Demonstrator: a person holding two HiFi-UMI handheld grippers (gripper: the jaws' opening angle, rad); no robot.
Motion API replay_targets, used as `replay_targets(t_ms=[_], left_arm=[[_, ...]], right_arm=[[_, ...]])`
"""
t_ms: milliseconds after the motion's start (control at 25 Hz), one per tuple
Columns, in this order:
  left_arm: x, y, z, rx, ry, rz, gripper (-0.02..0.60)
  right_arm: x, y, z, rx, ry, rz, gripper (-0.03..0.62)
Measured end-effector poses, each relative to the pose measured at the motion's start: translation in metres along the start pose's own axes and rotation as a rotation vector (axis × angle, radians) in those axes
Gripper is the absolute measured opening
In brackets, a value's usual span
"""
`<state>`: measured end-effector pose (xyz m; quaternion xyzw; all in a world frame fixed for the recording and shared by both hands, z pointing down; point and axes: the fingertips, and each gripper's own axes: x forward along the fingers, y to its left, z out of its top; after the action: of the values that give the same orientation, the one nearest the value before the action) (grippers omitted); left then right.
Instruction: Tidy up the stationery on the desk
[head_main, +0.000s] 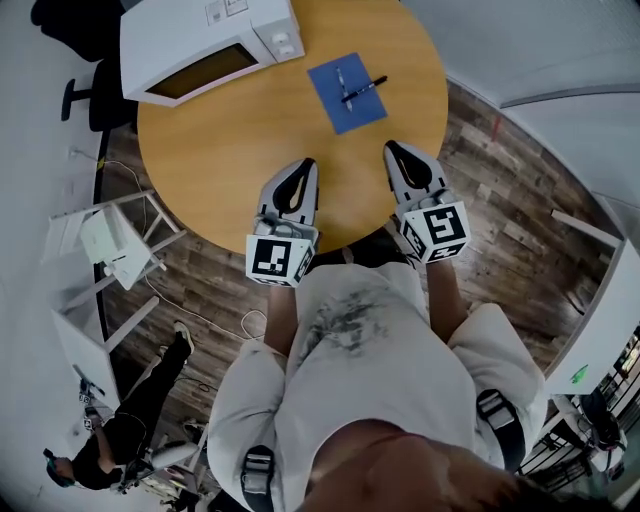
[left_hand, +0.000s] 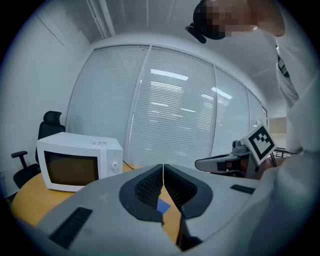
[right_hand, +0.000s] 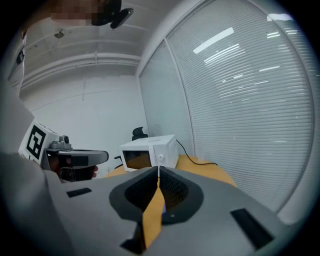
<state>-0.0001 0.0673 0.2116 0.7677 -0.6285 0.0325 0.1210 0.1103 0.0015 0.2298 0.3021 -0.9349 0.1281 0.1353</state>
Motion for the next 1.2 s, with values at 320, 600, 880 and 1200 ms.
replay_targets(t_ms=[320,600,880,1200], left_arm=[[0.041,0.015,-0.023,0.009,0.029,-0.088,0.014],[0.071,0.026,-0.036,-0.007,0.071,-0.159,0.014],[0.096,0.043,-0.056,-0.008,0.108,-0.198,0.014],[0.125,0.059,-0.080,-0.001,0.140,-0.241,0.014]], right_arm=[[0.043,-0.027,-0.029,0.046,0.068,-0.106,0.064],[0.065,-0.042,-0.051,0.097,0.110,-0.185,0.066],[0.092,-0.062,-0.073,0.160,0.144,-0.255,0.066],[0.124,-0.083,-0.099,0.218,0.190,-0.315,0.066]])
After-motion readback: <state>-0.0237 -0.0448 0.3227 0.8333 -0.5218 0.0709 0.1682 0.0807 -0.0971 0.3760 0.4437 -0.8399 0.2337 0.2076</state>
